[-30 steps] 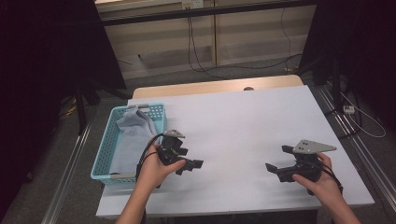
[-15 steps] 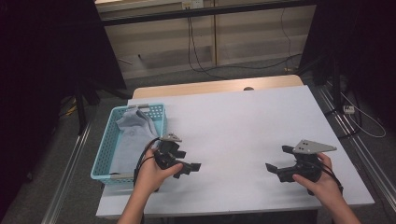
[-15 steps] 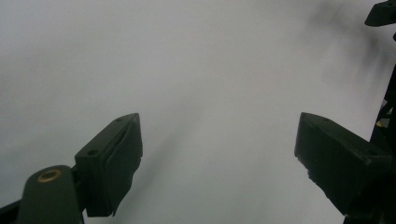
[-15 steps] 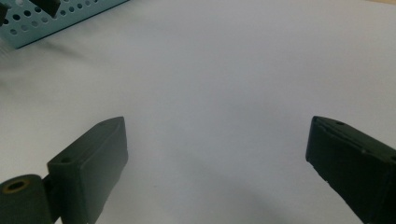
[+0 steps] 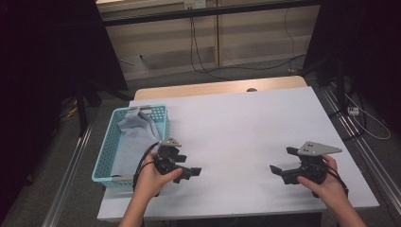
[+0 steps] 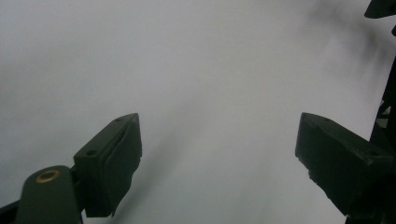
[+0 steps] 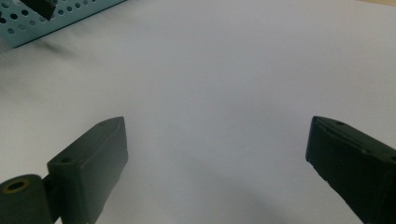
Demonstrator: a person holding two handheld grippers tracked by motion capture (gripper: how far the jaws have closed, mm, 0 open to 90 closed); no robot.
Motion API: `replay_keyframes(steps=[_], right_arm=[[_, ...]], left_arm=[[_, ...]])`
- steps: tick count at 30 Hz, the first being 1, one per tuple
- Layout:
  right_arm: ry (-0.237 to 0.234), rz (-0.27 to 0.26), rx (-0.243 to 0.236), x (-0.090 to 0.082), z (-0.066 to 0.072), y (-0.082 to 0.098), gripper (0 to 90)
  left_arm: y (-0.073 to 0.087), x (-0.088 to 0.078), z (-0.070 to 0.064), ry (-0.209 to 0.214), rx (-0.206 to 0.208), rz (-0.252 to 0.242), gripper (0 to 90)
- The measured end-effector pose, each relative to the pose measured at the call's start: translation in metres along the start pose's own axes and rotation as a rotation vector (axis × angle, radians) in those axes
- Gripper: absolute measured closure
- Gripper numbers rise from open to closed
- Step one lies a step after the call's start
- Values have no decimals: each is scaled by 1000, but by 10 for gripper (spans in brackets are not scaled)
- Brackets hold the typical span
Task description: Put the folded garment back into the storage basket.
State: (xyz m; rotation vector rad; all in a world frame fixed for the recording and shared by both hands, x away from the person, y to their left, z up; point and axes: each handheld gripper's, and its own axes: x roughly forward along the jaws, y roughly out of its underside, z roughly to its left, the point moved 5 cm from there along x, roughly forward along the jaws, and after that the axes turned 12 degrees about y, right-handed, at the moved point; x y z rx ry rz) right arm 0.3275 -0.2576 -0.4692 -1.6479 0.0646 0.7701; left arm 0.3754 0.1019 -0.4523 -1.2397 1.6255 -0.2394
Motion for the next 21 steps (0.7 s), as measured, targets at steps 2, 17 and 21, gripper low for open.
replay_keyframes(steps=[2, 17, 21], right_arm=[[2, 4, 3, 0, 0, 1, 57], [-1, 14, -8, 0, -1, 3, 55], [0, 19, -5, 0, -2, 5, 50]], left_arm=[[0, 0, 0, 1, 3, -2, 154], [1, 0, 0, -6, 29, -12, 146], [-2, 0, 0, -17, 36, -19, 133]])
